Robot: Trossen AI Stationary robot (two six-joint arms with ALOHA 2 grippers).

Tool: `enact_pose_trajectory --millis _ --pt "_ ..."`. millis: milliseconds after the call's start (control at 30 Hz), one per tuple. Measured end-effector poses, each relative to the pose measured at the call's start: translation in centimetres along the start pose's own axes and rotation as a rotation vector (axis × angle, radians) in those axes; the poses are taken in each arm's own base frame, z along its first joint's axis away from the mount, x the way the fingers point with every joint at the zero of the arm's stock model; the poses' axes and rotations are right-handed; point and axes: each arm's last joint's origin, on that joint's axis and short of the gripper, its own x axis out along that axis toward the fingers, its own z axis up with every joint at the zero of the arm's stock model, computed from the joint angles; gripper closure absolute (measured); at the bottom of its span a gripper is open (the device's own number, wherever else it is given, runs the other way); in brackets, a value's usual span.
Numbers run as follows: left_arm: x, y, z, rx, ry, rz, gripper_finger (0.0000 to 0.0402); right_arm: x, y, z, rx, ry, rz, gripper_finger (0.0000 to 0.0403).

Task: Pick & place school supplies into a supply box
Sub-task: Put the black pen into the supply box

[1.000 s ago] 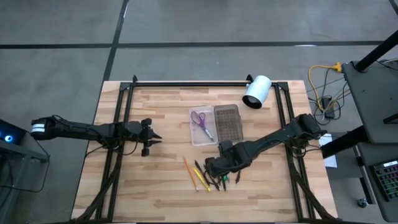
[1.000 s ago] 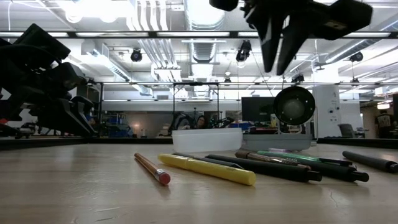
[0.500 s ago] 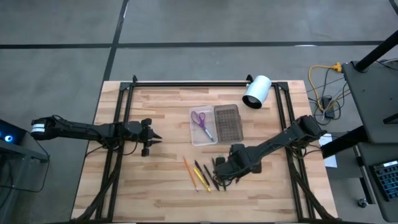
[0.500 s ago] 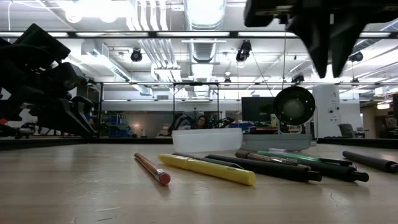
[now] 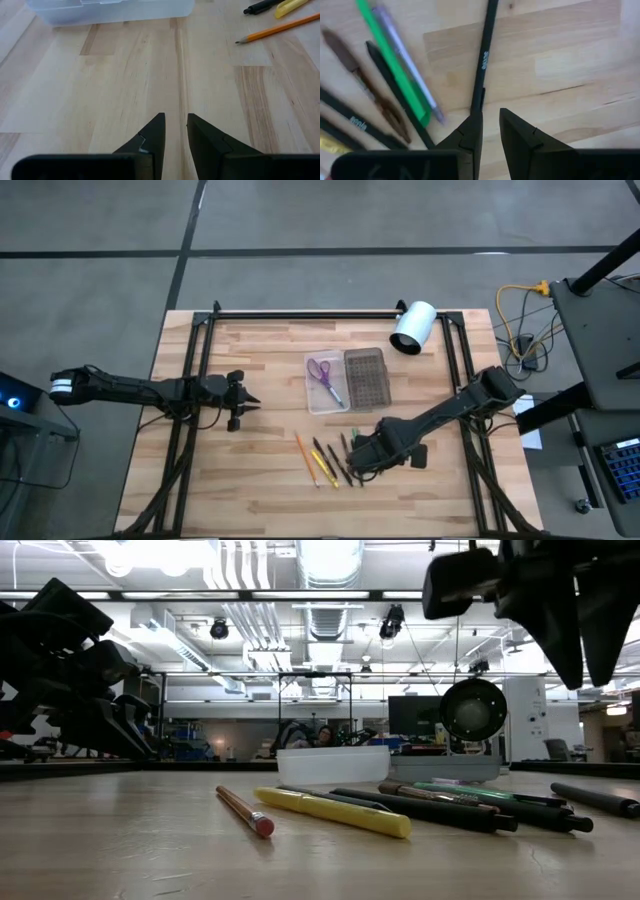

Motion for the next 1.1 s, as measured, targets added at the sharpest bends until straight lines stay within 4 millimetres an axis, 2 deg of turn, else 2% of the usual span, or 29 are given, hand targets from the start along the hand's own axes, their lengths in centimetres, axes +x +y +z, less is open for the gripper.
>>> enact_pose_trajectory --millis 200,300,467,667,1100 --pt "0.0 0.0 0.0 0.000 0.000 0.000 0.0335 1.2 -0.6 0.6 0.031 -0.031 -0.039 0.0346" --pt "0.0 0.0 0.0 0.000 0.000 0.000 0.0335 1.0 -1.1 1.1 0.034 -0.032 -0.032 0.0346" --pt "0.0 0.0 0.0 0.000 0.000 -0.001 0.0335 1.0 -1.7 2.2 0.065 -0.068 0.071 0.0346" --pt "0.0 0.0 0.0 0.000 0.000 0.000 0.0335 2.7 -2.0 3.1 0.082 -0.012 0.139 0.0346" --pt "0.0 0.0 0.0 0.000 0.000 0.000 0.0335 4.1 -2.0 4.3 0.101 0.017 0.088 0.0346"
